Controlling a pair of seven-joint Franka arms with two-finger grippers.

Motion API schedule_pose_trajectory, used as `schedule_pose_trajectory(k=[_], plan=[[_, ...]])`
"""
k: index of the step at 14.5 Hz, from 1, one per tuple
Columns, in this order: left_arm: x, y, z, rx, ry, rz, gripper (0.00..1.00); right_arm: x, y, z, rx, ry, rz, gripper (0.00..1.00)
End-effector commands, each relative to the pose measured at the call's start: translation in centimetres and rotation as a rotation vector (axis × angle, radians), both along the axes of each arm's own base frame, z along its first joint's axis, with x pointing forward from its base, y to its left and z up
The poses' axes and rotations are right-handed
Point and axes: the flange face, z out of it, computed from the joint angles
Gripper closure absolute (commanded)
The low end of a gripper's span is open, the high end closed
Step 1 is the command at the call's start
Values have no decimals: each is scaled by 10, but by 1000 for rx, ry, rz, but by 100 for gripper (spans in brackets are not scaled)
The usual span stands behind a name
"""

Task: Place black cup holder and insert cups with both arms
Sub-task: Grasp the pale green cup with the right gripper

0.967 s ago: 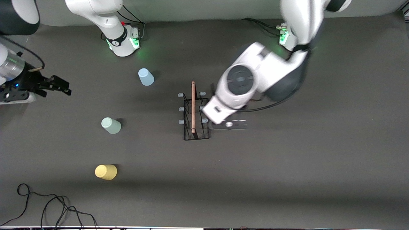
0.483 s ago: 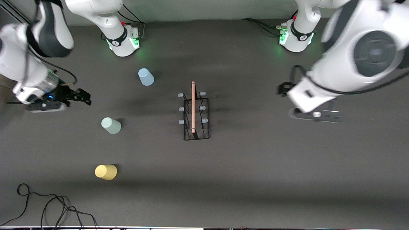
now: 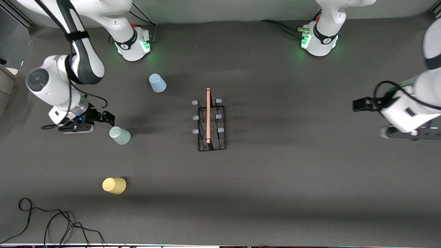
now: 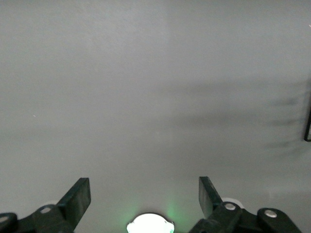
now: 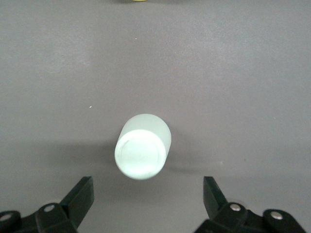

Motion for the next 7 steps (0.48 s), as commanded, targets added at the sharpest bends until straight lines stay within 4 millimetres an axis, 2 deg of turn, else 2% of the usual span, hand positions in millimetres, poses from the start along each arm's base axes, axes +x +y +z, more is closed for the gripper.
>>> schedule_pose_trajectory(k=[1, 2, 4, 7], plan=[[-26, 19, -5, 14, -42, -13, 2, 7, 0, -30, 1, -27, -11, 0], [-34, 25, -11, 16, -60, -7, 2, 7, 1, -37, -1, -27, -9, 0], [-51, 23, -27, 18, -100, -11, 2, 7, 1, -45, -3, -21, -9, 0], [-55, 15, -23, 13, -108, -29, 1, 7, 1, -64, -6, -18, -9, 0]])
